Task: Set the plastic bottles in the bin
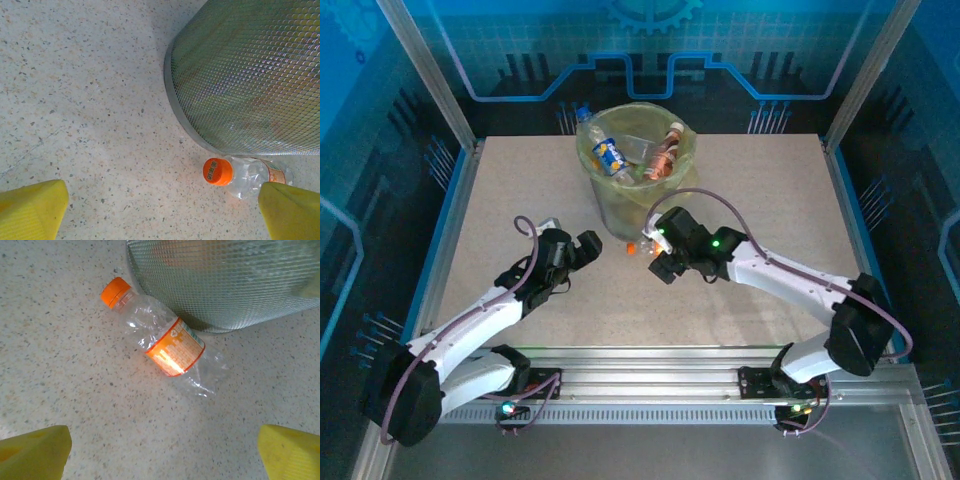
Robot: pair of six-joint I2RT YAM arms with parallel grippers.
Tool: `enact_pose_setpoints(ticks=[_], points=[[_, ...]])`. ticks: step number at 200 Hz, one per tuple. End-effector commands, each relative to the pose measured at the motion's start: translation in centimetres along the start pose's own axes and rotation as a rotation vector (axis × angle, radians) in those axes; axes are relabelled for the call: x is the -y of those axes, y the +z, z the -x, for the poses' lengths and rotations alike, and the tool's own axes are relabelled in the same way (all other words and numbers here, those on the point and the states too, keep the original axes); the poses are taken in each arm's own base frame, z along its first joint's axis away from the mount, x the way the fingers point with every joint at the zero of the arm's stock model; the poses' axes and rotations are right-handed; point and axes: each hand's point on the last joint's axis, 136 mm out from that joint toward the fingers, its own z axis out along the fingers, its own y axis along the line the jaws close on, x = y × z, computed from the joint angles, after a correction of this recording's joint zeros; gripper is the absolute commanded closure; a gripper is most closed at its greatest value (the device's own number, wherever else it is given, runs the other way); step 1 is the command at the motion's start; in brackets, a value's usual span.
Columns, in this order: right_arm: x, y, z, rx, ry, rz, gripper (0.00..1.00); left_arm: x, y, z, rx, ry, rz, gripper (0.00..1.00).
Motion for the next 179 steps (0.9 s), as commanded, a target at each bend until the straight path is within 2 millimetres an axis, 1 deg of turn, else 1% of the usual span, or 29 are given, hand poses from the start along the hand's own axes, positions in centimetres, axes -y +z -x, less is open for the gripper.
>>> enact_pose_setpoints(ticks=[1, 32, 62, 89, 137, 179], points=[[-0.1, 1.4, 1.3, 0.053, -0.036, -0.023, 0.03, -0.2, -0.3, 0.1, 0.006, -0.014, -0.001, 0.01], [-0.2, 3.1, 1.2, 0.043, -0.033, 0.011, 0.03, -0.6, -0.5, 0.3, 0.014, -0.020, 0.006, 0.01], [0.1, 4.7, 0.5, 0.009, -0.026, 0.019, 0.03, -0.7, -0.5, 0.4, 0.017, -0.025, 0.009, 0.01], [0.0, 6.3, -0.1, -0.016, -0.033, 0.035, 0.04, -0.8, -0.5, 0.4, 0.016, -0.030, 0.011, 0.01], [-0.3, 8.2, -0.2, -0.010, -0.025, 0.068, 0.04, -0.9, -0.6, 0.5, 0.016, -0.029, 0.015, 0.01], [-0.5, 10.1, -0.8, -0.049, -0.051, 0.067, 0.04, -1.1, -0.7, 0.5, 0.018, -0.031, 0.019, 0.01]])
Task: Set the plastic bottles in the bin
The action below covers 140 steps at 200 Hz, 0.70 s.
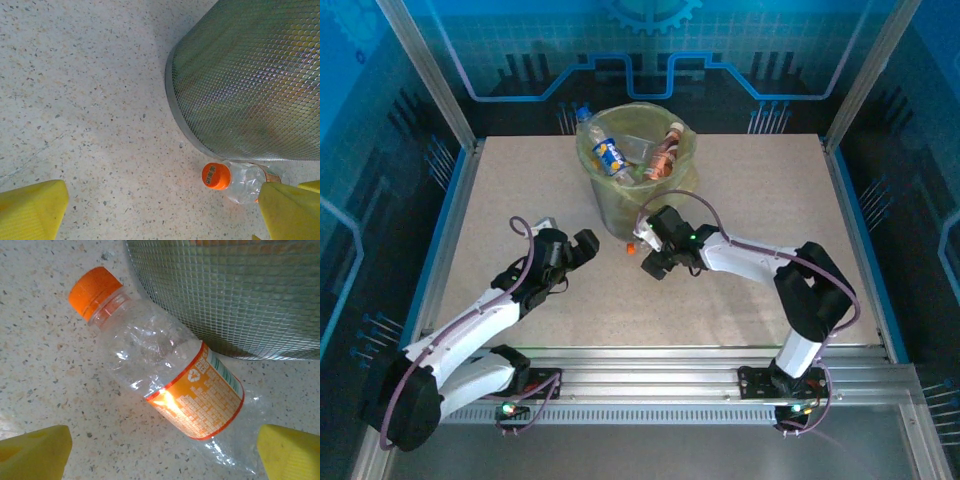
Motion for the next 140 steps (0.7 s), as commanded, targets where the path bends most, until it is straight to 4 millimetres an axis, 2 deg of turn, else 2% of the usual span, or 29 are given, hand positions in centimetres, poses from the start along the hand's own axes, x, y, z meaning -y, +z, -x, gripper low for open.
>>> enact_pose_setpoints(ticks=[1, 90, 140], points=[[0.0, 1.4, 0.0, -0.008, -0.020, 0.011, 0.04, -0.9, -0.2, -0.2, 0.001, -0.015, 0.020, 0.01], [-0.5, 3.6, 0.3, -0.059, -0.083, 0.038, 0.05, -0.9, -0.4, -0.1, 0.002, -0.015, 0.021, 0.01], [-2.5, 4.6, -0.4, -0.127, -0.165, 0.068, 0.05, -1.0, -0.5, 0.0, 0.003, -0.015, 0.023, 0.01]])
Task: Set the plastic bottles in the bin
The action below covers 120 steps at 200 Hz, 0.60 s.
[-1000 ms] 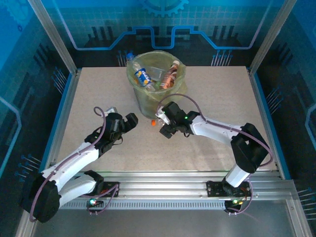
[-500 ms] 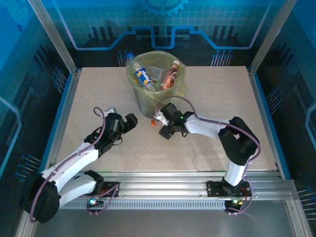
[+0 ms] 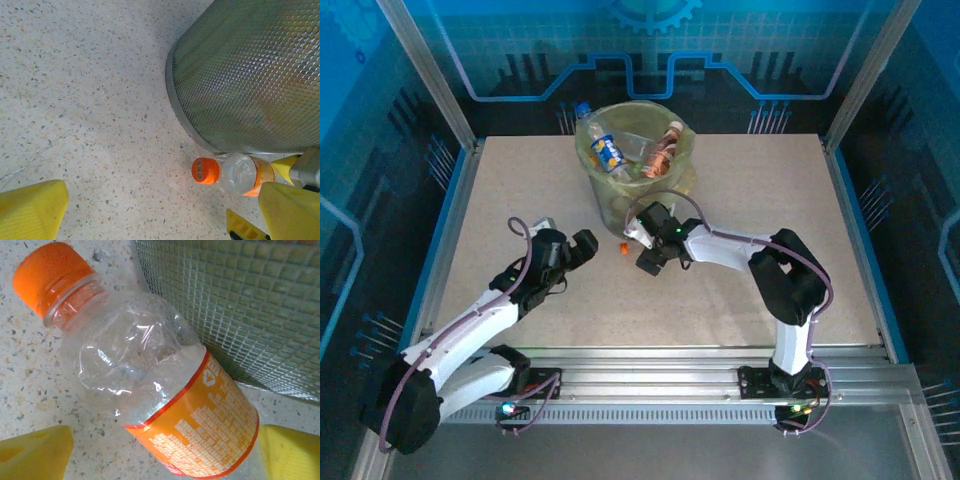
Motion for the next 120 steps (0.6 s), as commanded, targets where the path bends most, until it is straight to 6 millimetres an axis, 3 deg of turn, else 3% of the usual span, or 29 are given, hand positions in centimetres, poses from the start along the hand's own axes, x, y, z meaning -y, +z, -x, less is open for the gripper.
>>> enact_pose_setpoints(ticks=[1, 34, 80, 120], points=[[-2.6, 1.3, -1.4, -0.082, -0.067, 0.069, 0.05, -0.9, -0.2, -0.2, -0.001, -0.012, 0.023, 0.01], [-4.6, 1.0, -2.3, -0.125, -0.115, 0.108, 0.07, -1.1, -0.3, -0.1, 0.003, -0.015, 0.030, 0.01], [-7.0, -0.9, -3.3, -0.139, -0.136, 0.209, 0.10, -1.3, -0.4, -0.1, 0.005, -0.022, 0.030, 0.01], [-8.2, -1.9, -2.6, -0.132, -0.166, 0.262, 0.17, -1.5, -0.4, -0.1, 0.007, -0.033, 0.038, 0.01]])
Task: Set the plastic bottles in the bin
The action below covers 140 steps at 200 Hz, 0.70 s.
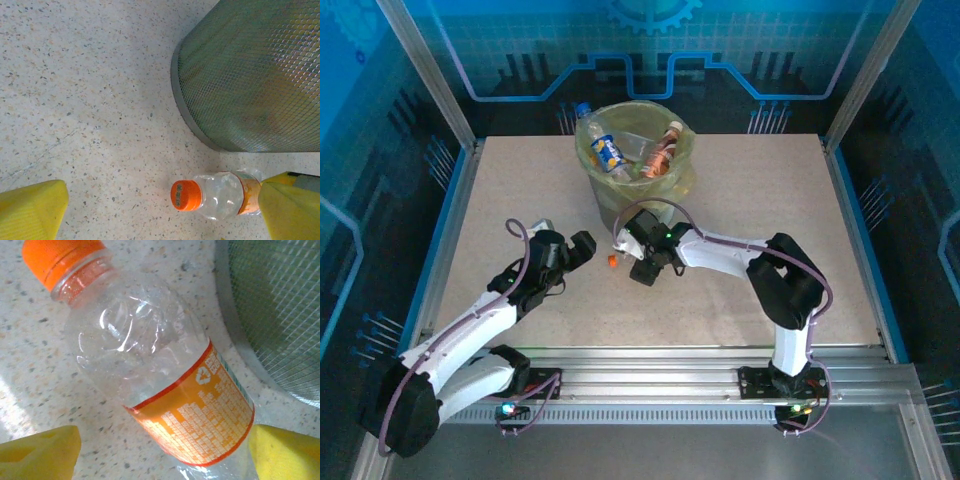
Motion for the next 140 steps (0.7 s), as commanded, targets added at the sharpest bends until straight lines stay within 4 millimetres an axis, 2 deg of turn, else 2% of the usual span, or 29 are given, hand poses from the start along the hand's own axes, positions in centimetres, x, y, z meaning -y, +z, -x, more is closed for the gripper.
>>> enact_pose_setpoints(ticks=[1, 43, 103, 140], points=[[-4.2, 0.2, -2.5, -0.099, -0.054, 0.160, 0.17, -1.0, -0.1, -0.1, 0.006, -0.030, 0.028, 0.01], [-3.1, 0.1, -0.8, -0.099, -0.103, 0.067, 0.15, -2.2, -0.6, 0.2, 0.032, -0.060, 0.075, 0.01], [-2.3, -1.6, 1.9, -0.086, -0.180, -0.048, 0.08, -5.0, -1.3, 0.1, 0.049, -0.134, 0.164, 0.01], [-1.4, -0.9, 3.2, -0.089, -0.201, -0.100, 0.05, -5.2, -1.2, -0.1, 0.044, -0.153, 0.162, 0.01]])
